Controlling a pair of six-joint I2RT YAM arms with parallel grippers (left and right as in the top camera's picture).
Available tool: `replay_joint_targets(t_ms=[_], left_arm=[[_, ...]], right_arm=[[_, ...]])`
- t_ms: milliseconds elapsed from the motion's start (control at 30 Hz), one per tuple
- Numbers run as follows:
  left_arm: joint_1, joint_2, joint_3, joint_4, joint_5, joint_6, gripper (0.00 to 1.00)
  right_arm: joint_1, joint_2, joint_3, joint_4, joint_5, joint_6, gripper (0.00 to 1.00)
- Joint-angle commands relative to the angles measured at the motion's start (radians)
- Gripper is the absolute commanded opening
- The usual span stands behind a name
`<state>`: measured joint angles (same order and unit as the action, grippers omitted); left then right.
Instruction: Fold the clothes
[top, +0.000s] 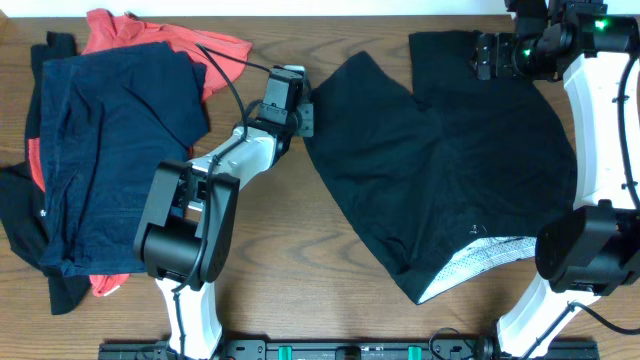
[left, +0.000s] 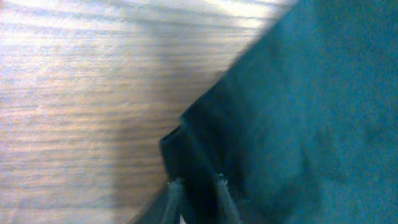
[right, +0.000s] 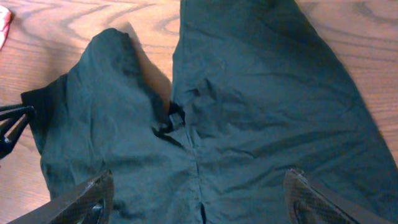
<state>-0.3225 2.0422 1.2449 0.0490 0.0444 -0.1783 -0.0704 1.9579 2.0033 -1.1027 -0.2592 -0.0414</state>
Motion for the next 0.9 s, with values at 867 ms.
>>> replay_joint_targets(t_ms=[867], left_arm=[[0.155,-0.385,0.014,-1.261,0.034,-0.183,0.06]], right_arm=[[0.14,0.051,-0.074,-0.06,-0.085,0.035,0.85]])
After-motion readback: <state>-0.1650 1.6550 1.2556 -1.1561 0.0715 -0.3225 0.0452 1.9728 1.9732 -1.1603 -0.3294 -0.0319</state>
